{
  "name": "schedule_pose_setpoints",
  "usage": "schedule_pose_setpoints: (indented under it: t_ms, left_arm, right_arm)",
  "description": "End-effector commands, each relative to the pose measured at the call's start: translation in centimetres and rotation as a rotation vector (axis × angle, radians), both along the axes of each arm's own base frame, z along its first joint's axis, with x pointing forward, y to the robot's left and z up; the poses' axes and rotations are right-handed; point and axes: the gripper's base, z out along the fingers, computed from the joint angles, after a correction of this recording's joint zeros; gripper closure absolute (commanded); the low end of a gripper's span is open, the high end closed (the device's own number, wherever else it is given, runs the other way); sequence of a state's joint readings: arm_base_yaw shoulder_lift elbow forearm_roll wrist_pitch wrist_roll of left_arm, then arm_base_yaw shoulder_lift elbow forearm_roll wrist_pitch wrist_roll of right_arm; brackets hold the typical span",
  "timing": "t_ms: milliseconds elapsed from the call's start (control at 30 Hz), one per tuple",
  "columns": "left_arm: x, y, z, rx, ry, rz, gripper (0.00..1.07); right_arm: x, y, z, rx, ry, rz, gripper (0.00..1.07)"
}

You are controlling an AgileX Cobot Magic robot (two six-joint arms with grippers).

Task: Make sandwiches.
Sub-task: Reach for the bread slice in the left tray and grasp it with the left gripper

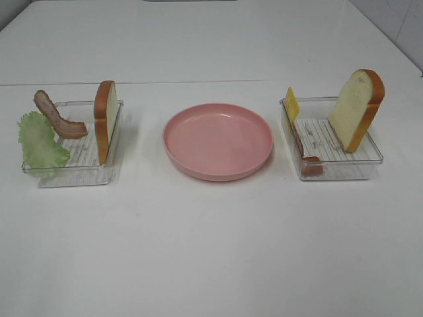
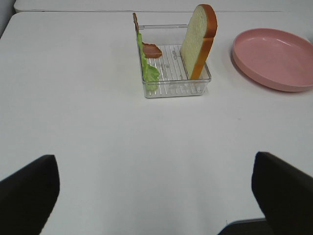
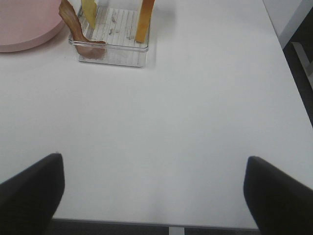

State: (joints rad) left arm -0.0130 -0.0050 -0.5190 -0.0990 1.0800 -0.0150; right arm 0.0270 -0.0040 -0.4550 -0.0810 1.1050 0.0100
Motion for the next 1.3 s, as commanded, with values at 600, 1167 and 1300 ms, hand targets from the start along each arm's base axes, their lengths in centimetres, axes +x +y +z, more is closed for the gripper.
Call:
schedule_pose_setpoints:
  t_ms: [600,1167,1300]
  left_arm:
    - [0.2,-0.1,0.2,-0.027,-0.004,-0.002,0.06]
    - [11.2,-0.1,5.2,-0.064,-0.012,0.033,0.06]
    - [13.7,-0.2,6.6,-0.061,0.027,0.033,0.06]
  right_arm:
    - [-0.4,0.0,-0.1,-0.010,-0.037,0.000,0.11]
    - [-0.4,0.0,-0.1,-0.010,-0.037,0.000,0.11]
    - [-0.4,0.0,-0.1,-0.010,-0.037,0.000,0.11]
